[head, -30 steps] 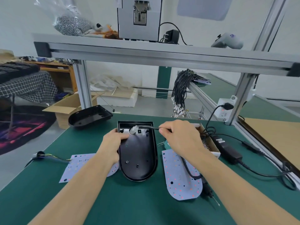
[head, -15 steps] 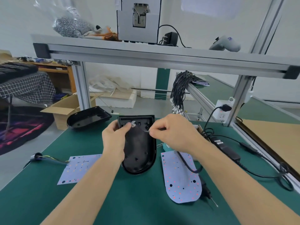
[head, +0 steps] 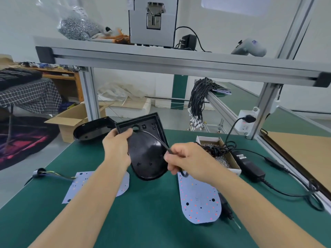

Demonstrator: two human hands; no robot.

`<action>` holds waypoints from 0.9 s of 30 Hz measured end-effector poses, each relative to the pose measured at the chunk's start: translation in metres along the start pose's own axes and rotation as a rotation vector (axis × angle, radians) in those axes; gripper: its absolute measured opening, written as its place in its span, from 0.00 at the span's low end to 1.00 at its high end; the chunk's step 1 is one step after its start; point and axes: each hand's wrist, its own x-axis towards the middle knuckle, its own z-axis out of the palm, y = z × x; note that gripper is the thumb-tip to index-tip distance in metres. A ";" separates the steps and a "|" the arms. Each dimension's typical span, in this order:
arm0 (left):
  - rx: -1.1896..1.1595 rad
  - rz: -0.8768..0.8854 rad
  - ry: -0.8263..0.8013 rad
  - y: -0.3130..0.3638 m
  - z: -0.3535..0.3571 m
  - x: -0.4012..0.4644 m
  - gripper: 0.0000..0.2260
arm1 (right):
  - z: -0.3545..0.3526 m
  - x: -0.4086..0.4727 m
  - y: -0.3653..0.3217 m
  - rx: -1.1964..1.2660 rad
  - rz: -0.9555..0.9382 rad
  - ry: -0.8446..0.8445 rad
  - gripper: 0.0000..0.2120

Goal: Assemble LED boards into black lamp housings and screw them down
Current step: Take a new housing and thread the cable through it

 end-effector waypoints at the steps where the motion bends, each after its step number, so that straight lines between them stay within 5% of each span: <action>1: 0.035 0.048 -0.054 -0.003 0.000 -0.005 0.08 | 0.003 0.002 -0.001 0.022 -0.023 0.060 0.10; 5: 0.177 0.273 -0.326 -0.021 0.018 -0.034 0.12 | 0.018 0.034 -0.012 -0.156 -0.066 0.270 0.14; 11: 0.015 0.149 -0.028 0.009 0.009 0.004 0.07 | 0.024 0.033 0.023 -0.080 -0.117 0.283 0.10; 15: 0.264 0.407 -0.333 -0.014 0.020 -0.022 0.09 | 0.028 0.048 0.020 -0.070 -0.180 0.555 0.06; 17: 0.329 0.444 -0.355 -0.025 0.029 -0.029 0.11 | 0.031 0.057 0.013 -0.043 -0.160 0.659 0.05; 22: 0.145 0.343 -0.108 -0.010 0.030 -0.006 0.10 | 0.028 0.053 0.042 -0.065 -0.166 0.476 0.16; 27: 0.053 0.279 -0.021 0.001 0.024 0.007 0.06 | 0.018 0.057 0.080 -0.240 0.086 0.417 0.29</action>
